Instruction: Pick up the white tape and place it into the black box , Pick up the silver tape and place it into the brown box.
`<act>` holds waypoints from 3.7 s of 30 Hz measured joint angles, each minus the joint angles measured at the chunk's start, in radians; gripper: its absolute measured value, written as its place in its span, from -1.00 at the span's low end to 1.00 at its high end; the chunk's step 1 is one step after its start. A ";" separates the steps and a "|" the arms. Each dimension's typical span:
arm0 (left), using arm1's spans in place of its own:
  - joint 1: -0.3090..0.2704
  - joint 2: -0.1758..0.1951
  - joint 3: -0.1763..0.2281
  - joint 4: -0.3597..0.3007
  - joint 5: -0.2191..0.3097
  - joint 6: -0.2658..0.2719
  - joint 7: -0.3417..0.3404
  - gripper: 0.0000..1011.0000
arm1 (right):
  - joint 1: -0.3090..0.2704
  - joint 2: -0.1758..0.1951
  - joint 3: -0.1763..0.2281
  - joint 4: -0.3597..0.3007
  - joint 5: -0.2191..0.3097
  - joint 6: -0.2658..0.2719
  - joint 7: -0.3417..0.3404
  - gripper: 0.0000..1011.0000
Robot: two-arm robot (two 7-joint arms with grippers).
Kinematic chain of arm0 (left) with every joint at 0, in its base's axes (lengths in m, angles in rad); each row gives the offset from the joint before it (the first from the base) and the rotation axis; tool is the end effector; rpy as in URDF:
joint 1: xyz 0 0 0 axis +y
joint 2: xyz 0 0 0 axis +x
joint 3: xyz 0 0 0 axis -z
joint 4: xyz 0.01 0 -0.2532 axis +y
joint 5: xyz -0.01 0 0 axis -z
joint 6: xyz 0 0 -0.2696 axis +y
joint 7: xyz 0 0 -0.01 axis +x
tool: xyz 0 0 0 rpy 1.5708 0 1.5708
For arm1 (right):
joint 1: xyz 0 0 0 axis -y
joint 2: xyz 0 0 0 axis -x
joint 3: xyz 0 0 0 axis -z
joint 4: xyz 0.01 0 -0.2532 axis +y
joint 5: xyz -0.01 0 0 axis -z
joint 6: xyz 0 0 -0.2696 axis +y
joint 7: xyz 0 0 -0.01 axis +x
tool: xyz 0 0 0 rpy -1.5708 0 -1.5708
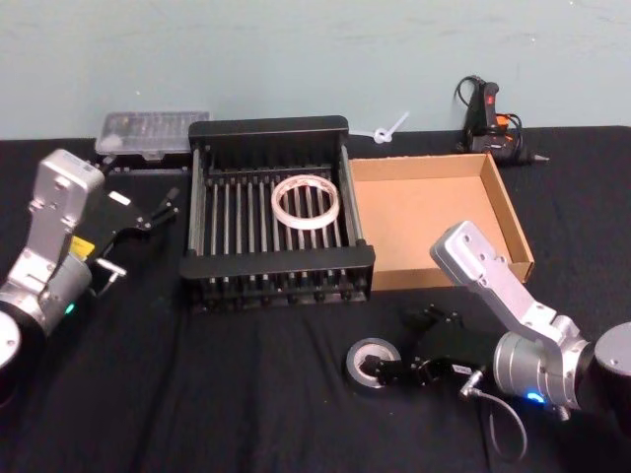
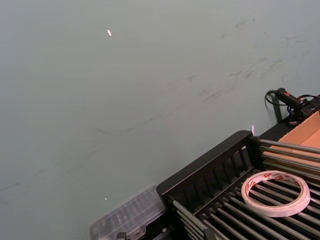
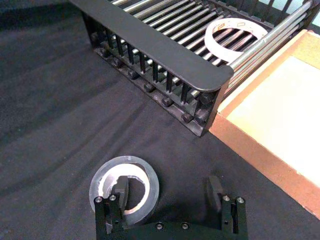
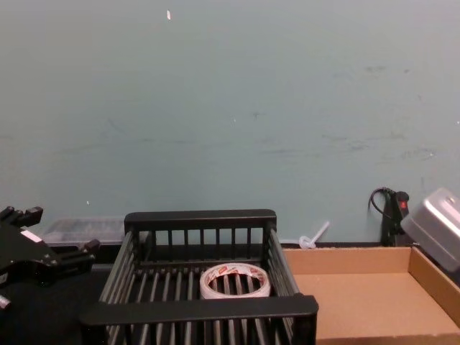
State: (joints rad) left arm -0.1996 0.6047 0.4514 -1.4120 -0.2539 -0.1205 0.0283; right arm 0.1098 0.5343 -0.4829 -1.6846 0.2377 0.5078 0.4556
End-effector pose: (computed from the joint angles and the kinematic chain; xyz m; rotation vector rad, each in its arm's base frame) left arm 0.3150 0.0721 -0.2651 0.3044 -0.2851 1.2480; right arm 0.2830 -0.0042 -0.2424 -0.5971 0.1847 -0.6890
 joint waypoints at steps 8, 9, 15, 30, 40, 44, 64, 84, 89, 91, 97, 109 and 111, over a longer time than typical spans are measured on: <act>0.000 0.000 0.000 0.000 0.000 0.000 0.000 0.98 | 0.000 0.000 0.000 0.000 0.000 0.000 0.000 0.98; 0.000 0.000 0.000 0.000 0.000 0.000 0.000 0.98 | 0.000 0.001 0.000 0.000 0.000 0.000 0.000 0.98; 0.000 0.000 0.000 0.000 0.000 0.000 0.000 0.98 | 0.000 0.001 0.001 -0.001 0.000 0.000 0.000 0.79; 0.000 0.000 0.000 0.000 0.000 0.000 0.000 0.98 | 0.000 0.001 0.001 -0.001 -0.001 -0.001 -0.001 -0.11; 0.000 0.000 0.000 0.000 0.000 0.000 0.000 0.98 | 0.000 0.001 0.001 -0.001 -0.001 -0.001 -0.001 -0.64; 0.000 0.000 0.000 0.000 0.000 0.000 0.000 0.98 | 0.000 0.001 0.000 -0.001 -0.001 -0.001 -0.001 -0.67; 0.000 0.000 0.000 0.000 0.000 0.000 0.000 0.98 | -0.004 0.006 0.030 -0.025 0.005 -0.024 -0.013 -0.67; 0.000 0.000 0.000 0.000 0.000 0.000 0.000 0.98 | 0.069 -0.074 0.156 0.065 0.009 -0.047 -0.143 -0.67; 0.000 0.000 0.000 0.000 0.000 0.000 0.000 0.98 | 0.092 -0.104 0.165 0.110 -0.026 -0.056 -0.187 -0.67; 0.000 0.000 0.000 0.000 0.000 0.000 0.000 0.98 | 0.106 -0.121 0.169 0.139 -0.042 -0.063 -0.208 -0.67; 0.000 0.000 0.000 0.000 0.000 0.000 0.000 0.98 | 0.142 -0.163 0.181 0.217 -0.069 -0.075 -0.245 -0.67; 0.000 0.000 0.000 0.000 0.000 0.000 0.000 0.98 | 0.162 -0.191 0.202 0.259 -0.074 -0.081 -0.252 -0.67; 0.000 0.000 0.000 0.000 0.000 0.000 0.000 0.98 | 0.161 -0.190 0.201 0.258 -0.074 -0.080 -0.252 -0.67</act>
State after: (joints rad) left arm -0.1995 0.6047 0.4514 -1.4120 -0.2539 -0.1205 0.0283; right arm 0.2710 0.3443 -0.2818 -1.4264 0.1636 0.4273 0.2039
